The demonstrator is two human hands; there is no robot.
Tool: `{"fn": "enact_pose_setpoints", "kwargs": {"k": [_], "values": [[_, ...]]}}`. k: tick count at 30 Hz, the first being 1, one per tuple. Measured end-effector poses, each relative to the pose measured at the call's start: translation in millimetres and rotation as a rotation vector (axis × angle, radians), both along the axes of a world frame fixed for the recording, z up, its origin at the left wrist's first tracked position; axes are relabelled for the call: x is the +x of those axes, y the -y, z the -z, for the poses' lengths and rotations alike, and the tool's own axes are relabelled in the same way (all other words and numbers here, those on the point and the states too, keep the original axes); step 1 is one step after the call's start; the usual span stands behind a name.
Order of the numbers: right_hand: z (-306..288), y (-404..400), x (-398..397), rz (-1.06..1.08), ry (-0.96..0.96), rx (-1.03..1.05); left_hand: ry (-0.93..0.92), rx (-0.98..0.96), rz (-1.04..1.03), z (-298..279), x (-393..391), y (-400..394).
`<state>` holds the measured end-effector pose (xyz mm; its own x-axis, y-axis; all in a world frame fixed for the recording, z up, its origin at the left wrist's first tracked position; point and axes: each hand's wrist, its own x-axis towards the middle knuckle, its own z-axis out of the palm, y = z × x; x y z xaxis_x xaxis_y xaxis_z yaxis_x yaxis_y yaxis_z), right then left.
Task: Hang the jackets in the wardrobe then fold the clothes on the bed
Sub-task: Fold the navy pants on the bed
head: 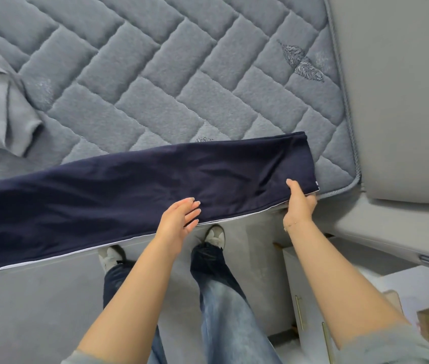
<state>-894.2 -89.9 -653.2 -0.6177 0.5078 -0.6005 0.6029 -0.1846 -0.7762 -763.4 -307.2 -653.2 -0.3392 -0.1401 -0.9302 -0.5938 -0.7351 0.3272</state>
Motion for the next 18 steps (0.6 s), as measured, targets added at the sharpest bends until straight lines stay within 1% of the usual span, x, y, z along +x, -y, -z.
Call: {"fn": "enact_pose_setpoints", "kwargs": {"k": [2, 5, 6, 8, 9, 10, 11, 12, 14, 16, 18], "values": [[-14, 18, 15, -0.288, -0.157, 0.092, -0.023, 0.025, -0.044, -5, 2, 6], [-20, 51, 38, -0.884, -0.31, 0.369, -0.053, 0.042, -0.107, -7, 10, 19], [-16, 61, 45, -1.079, -0.314, 0.441, -0.056, 0.055, -0.112, -6, 12, 24], [-8, 77, 56, -1.489, -0.186, 0.484, -0.032, 0.081, -0.107, -2, 14, 32], [-3, 82, 60, -1.682, -0.082, 0.46, -0.012, 0.082, -0.097, 1, 14, 35], [2, 83, 64, -1.815, 0.013, 0.412, 0.004, 0.07, -0.071, 5, 14, 37], [5, 81, 66, -1.866, 0.065, 0.369, 0.012, 0.045, -0.025, 9, 12, 38], [6, 79, 68, -1.849, 0.065, 0.342, 0.014, 0.008, 0.039, 13, 10, 38], [4, 70, 68, -1.703, 0.004, 0.342, 0.028, -0.077, 0.177, 19, 5, 34], [2, 59, 64, -1.559, -0.086, 0.404, 0.066, -0.161, 0.264, 24, -2, 27], [1, 47, 58, -1.519, -0.159, 0.521, 0.124, -0.265, 0.3, 29, -9, 18]]}}
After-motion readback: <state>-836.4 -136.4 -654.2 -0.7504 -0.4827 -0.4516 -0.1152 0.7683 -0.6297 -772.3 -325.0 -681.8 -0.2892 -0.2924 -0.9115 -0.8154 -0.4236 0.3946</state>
